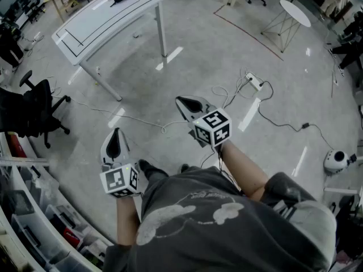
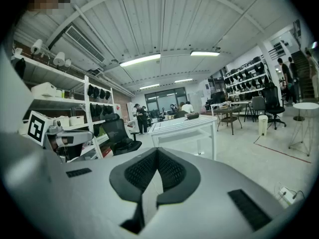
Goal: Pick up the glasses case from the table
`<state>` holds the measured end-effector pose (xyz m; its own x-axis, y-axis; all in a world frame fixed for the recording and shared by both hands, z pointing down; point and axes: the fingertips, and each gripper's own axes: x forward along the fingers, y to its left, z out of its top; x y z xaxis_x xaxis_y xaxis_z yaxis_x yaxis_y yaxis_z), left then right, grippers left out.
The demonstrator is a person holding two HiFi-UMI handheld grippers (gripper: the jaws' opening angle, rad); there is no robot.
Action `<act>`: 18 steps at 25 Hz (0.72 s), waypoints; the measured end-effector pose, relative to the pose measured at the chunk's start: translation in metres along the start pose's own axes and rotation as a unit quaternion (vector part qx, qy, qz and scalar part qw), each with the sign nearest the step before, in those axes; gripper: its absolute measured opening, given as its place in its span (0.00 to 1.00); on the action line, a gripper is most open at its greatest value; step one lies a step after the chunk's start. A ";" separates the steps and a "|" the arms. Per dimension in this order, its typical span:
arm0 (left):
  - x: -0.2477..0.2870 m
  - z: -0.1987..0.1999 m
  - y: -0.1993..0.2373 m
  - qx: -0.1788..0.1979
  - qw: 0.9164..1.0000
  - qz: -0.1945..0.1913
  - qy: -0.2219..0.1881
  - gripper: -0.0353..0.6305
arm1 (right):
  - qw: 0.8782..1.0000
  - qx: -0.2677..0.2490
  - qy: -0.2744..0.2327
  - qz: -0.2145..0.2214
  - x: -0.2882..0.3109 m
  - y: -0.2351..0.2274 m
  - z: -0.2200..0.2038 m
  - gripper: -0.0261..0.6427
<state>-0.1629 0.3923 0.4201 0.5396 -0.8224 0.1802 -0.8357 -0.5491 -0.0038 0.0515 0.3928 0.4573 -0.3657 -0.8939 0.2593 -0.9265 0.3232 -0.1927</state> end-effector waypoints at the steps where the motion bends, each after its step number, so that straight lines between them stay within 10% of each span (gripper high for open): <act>1: 0.001 -0.001 -0.001 -0.001 1.000 -0.001 0.001 0.06 | 1.000 -0.004 0.001 -0.001 -0.002 0.001 -0.001 0.04; 18: 0.012 -0.011 -0.024 -0.008 1.000 -0.012 0.015 0.06 | 1.000 0.007 -0.013 -0.001 -0.017 -0.020 -0.011 0.04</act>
<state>-0.1374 0.3971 0.4331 0.5565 -0.8039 0.2097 -0.8241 -0.5663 0.0159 0.0754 0.4047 0.4672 -0.3619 -0.9021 0.2351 -0.9256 0.3178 -0.2055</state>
